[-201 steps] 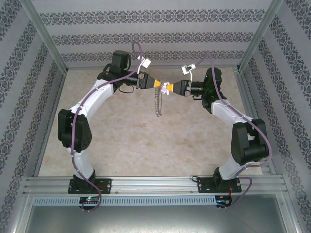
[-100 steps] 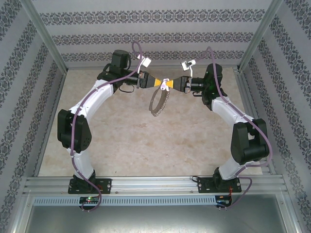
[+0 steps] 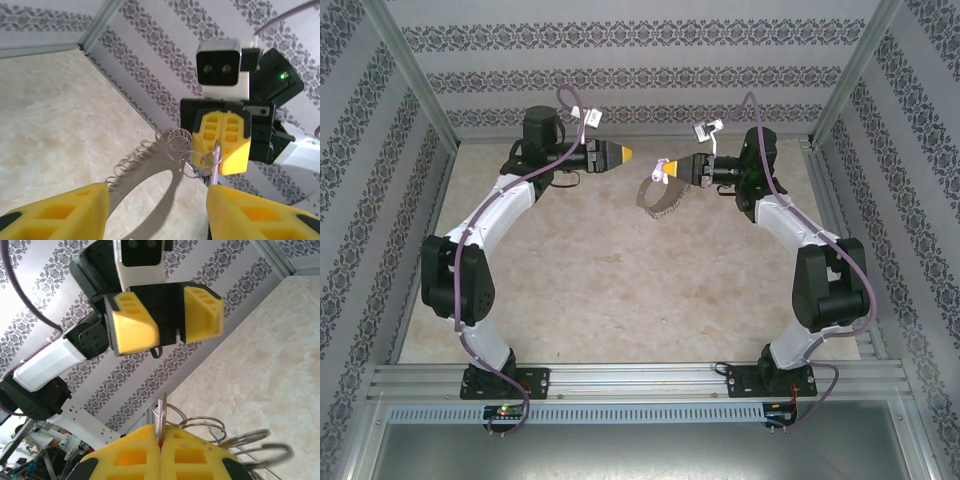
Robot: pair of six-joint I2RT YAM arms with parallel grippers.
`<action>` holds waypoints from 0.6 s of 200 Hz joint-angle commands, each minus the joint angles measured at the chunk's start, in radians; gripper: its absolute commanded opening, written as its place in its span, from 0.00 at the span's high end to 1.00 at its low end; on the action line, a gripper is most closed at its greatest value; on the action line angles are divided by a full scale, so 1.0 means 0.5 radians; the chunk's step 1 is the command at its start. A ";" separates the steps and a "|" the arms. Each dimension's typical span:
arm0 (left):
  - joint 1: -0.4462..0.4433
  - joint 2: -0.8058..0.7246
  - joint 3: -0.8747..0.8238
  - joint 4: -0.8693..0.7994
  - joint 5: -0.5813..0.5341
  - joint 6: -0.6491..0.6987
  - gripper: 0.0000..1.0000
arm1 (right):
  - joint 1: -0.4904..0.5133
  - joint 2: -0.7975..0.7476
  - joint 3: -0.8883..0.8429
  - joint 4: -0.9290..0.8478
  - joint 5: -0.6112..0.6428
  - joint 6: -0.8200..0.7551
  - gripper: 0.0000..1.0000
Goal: Put the keys on the keyring
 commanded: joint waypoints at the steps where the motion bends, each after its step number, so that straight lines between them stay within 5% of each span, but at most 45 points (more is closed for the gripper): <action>1: 0.037 -0.144 -0.045 0.140 -0.179 -0.094 0.42 | -0.018 0.048 0.087 0.040 -0.006 0.008 1.00; 58: 0.120 -0.319 -0.173 0.053 -0.496 -0.127 0.38 | 0.002 0.244 0.209 0.030 -0.012 0.034 1.00; 120: 0.156 -0.435 -0.270 0.011 -0.556 -0.093 0.37 | 0.022 0.707 0.631 0.043 0.035 0.167 1.00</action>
